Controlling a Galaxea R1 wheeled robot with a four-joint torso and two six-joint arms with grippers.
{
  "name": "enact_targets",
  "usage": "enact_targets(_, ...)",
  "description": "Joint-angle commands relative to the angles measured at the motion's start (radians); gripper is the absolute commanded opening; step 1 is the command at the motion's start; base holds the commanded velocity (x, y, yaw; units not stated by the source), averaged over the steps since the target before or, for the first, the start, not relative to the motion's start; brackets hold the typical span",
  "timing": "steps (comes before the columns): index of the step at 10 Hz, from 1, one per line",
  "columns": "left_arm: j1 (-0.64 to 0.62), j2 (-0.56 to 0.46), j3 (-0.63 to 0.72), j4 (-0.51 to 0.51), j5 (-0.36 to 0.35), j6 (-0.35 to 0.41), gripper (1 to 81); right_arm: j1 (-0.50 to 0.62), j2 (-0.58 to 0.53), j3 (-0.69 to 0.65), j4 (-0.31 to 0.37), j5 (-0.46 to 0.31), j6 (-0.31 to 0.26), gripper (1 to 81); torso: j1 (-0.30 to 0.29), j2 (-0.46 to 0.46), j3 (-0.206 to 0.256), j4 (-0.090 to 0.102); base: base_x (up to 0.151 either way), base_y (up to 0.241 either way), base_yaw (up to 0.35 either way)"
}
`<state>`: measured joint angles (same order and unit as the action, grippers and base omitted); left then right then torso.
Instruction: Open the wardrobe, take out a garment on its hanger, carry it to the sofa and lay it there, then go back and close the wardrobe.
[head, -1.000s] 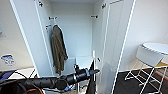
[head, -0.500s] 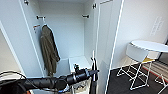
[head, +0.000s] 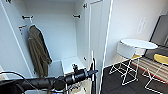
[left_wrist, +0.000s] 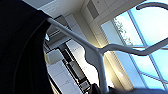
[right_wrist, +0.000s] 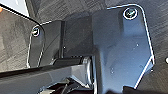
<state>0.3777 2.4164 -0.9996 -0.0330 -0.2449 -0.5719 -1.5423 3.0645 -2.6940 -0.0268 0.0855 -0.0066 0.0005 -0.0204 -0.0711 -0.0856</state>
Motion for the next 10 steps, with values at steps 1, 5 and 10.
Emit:
enact_targets(1, -0.154, -0.014, 0.042, 0.038, -0.031, 0.02, 1.0, 0.027, -0.068, 0.048, 0.001, -0.052, -0.004, 81.1, 0.0, 0.0, 0.0, 0.0, 0.0, 0.0, -0.234)
enact_targets(5, -0.15, -0.028, 0.05, 0.051, -0.031, 0.018, 1.0, 0.003, -0.204, 0.243, -0.031, -0.052, -0.006, 81.1, 0.0, 0.0, 0.0, 0.0, 0.0, 0.0, -0.234)
enact_targets(10, -0.142, -0.046, 0.056, 0.071, -0.03, 0.018, 1.0, -0.031, -0.263, 0.324, -0.047, -0.03, -0.006, 81.1, 0.0, 0.0, 0.0, 0.0, 0.0, 0.0, -0.234)
